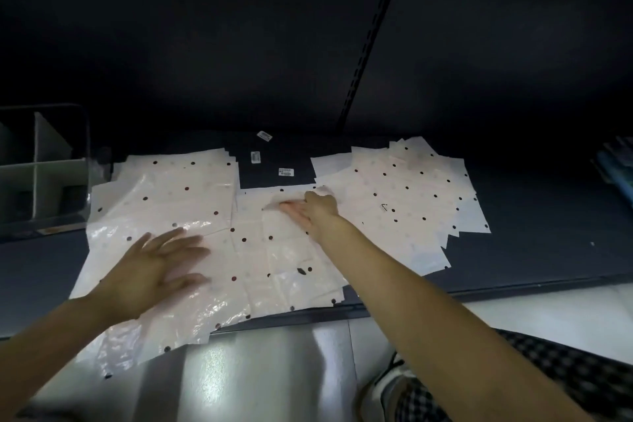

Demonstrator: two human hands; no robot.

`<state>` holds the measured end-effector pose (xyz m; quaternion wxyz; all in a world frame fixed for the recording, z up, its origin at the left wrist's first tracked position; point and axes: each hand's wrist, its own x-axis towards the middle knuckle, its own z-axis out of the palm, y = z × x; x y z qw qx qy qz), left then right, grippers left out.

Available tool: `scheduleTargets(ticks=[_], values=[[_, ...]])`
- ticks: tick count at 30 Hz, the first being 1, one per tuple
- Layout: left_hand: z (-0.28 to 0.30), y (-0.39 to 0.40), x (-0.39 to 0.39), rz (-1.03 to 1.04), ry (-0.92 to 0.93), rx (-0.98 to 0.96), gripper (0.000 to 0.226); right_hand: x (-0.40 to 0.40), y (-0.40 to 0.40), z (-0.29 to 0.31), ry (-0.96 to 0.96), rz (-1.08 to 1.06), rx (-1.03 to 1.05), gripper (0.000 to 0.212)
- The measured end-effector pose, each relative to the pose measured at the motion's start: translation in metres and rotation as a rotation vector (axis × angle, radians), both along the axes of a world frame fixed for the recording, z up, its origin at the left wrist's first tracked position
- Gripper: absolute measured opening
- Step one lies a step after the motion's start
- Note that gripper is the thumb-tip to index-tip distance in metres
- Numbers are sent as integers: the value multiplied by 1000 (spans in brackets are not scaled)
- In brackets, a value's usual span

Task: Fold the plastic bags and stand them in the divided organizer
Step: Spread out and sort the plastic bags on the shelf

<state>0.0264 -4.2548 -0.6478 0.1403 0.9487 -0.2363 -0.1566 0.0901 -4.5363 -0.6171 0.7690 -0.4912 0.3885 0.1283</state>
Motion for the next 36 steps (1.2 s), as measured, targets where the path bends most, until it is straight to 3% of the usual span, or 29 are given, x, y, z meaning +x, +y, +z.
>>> scheduleTargets(ticks=[2, 3, 6, 9, 13, 17, 20, 22, 26, 28, 31, 33, 36], values=[[6, -21, 0, 37, -130, -144, 86, 2, 3, -2, -26, 50, -15, 7], [9, -34, 0, 48, -180, -197, 82, 2, 0, -6, -64, 121, -142, 8], [15, -81, -2, 45, -177, -281, 78, -8, -39, -26, -282, 344, -866, 7], [8, -125, -6, -44, -122, -284, 79, -23, -109, -39, -260, 398, -1271, 26], [-23, -161, -18, -219, -38, -118, 61, -41, -192, -51, -16, 563, -1488, 56], [-38, -164, -21, -346, -43, 44, 62, -51, -215, -58, -34, 521, -1573, 22], [-33, -156, -19, -289, -91, -36, 44, -47, -216, -54, -17, 450, -1629, 16], [-27, -151, -17, -223, -60, -96, 32, -44, -212, -46, -19, 406, -1609, 17], [-25, -141, -18, -174, -8, -44, 30, -35, -182, -22, -104, 379, -1440, 18], [-22, -136, -19, -168, 3, -17, 30, -26, -155, -7, -91, 357, -1214, 16], [-14, -130, -22, -163, 35, -20, 35, -13, -109, 15, 0, 230, -687, 20], [-3, -129, -25, -15, 85, -252, 41, -10, -76, 27, 13, 127, -340, 17], [19, -137, -27, 322, 438, -783, 48, -11, -33, 32, 10, 25, -53, 10]])
